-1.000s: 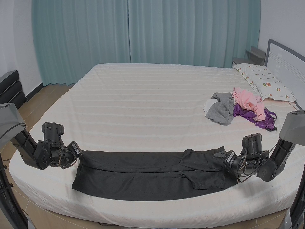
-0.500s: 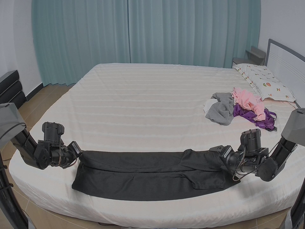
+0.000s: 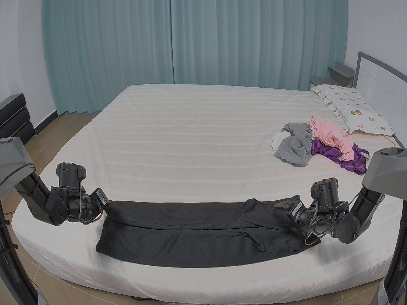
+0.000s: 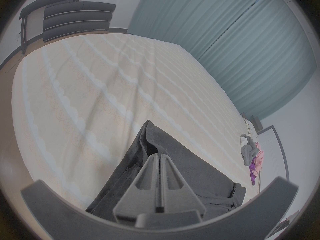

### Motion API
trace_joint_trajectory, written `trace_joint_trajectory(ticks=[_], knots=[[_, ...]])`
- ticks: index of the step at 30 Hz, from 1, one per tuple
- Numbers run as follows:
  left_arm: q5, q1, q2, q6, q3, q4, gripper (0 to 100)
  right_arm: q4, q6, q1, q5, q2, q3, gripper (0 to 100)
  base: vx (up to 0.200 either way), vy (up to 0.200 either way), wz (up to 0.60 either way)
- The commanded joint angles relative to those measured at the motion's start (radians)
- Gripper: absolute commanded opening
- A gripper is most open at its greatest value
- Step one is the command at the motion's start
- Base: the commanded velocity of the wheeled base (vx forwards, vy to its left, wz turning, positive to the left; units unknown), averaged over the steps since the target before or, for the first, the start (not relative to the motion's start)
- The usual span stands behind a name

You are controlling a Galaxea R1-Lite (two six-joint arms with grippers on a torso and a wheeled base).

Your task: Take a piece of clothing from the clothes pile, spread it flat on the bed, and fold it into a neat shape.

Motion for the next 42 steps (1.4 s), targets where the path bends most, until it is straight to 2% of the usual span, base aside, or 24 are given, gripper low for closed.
trace_joint_trajectory(ticks=[1, 10, 24, 25, 42], knots=[[0.001, 0.000, 0.002, 0.001, 0.000, 0.000, 0, 0.001, 0.000, 0.006, 0.000, -0.054, 0.023, 100, 0.000, 0.000, 0.00], [-0.001, -0.001, 0.002, -0.001, 0.003, 0.000, 0, 0.001, 0.002, 0.054, 0.000, -0.014, 0.052, 100, 0.000, 0.000, 0.00], [-0.001, 0.000, 0.000, 0.001, 0.001, -0.002, 0, -0.002, 0.006, 0.000, -0.038, 0.021, -0.012, 100, 0.000, 0.000, 0.00], [-0.001, 0.000, 0.000, 0.001, 0.003, -0.002, 0, -0.002, 0.011, 0.002, -0.043, 0.021, -0.014, 0, 0.000, 0.000, 0.00], [0.002, 0.000, -0.006, 0.001, 0.004, -0.002, 0, 0.001, 0.012, 0.005, -0.052, -0.010, 0.005, 0, 0.000, 0.000, 0.00]])
